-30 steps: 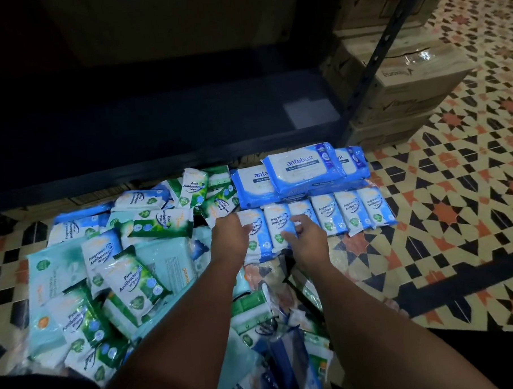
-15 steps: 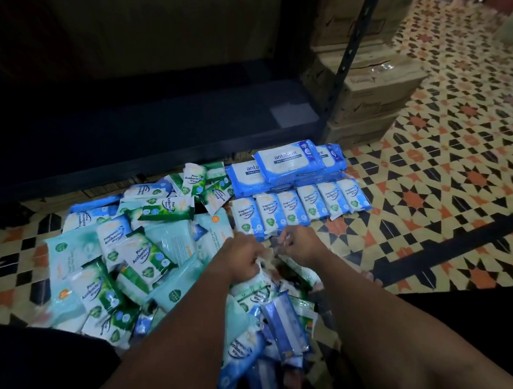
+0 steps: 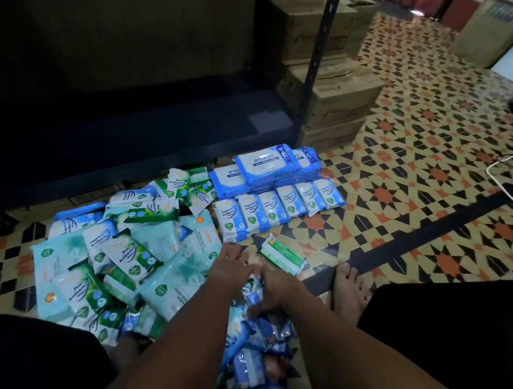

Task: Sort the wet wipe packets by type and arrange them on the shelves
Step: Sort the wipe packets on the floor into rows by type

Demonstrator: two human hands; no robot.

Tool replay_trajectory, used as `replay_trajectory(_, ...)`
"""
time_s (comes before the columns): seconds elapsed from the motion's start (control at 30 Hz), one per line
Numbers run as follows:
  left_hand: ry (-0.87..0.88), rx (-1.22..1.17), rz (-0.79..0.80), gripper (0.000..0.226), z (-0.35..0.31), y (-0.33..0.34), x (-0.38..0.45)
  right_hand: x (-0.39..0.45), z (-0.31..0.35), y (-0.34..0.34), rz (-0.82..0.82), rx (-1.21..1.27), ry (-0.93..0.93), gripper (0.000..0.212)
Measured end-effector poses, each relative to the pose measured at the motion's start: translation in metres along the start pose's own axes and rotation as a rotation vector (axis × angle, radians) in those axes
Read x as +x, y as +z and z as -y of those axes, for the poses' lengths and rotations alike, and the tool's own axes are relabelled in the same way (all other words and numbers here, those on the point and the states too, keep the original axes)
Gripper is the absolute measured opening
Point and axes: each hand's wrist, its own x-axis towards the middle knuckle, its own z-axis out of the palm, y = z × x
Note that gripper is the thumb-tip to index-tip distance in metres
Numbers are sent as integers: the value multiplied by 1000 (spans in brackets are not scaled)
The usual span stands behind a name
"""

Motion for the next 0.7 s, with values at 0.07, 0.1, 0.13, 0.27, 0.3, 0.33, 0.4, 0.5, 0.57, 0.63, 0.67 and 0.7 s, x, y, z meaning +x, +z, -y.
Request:
replay_trajectory(0.07,41,-19,-44,85,2,0,2,1,-5,-1,-8,60,7,113)
replay_trajectory(0.1,64,-47,-50,83,5,1,4,0,-8,-3,-17,94,17,109)
replay_trajectory(0.13,76,-109,-60,78,9,3,5,0,-11,-4,-21,126,34,104)
replay_trajectory(0.27,-3,-580,-168,46,26,8,9,-3,-28,-13,-21,460,153,79)
replay_trajectory(0.3,-26,-703,-186,43,31,8,11,-4,-33,-15,-33,610,187,76)
replay_trajectory(0.33,-45,-843,-200,43,34,5,12,-5,-35,-19,-42,784,234,73)
replay_trajectory(0.4,-53,-1121,-243,42,38,-5,14,-12,-35,-28,-49,1054,291,62)
replay_trajectory(0.5,-47,-1401,-338,38,39,-25,10,-16,-34,-38,-75,1298,343,48)
replay_trajectory(0.57,-77,-1498,-433,36,39,-37,10,-11,-36,-40,-79,1464,378,54)
replay_trajectory(0.63,-109,-1596,-509,36,37,-46,13,-8,-39,-44,-113,1563,396,75)
replay_trajectory(0.67,-126,-1645,-529,37,36,-52,14,-10,-36,-50,-131,1595,380,68)
replay_trajectory(0.7,-145,-1681,-544,38,34,-56,16,-11,-34,-56,-165,1608,357,51)
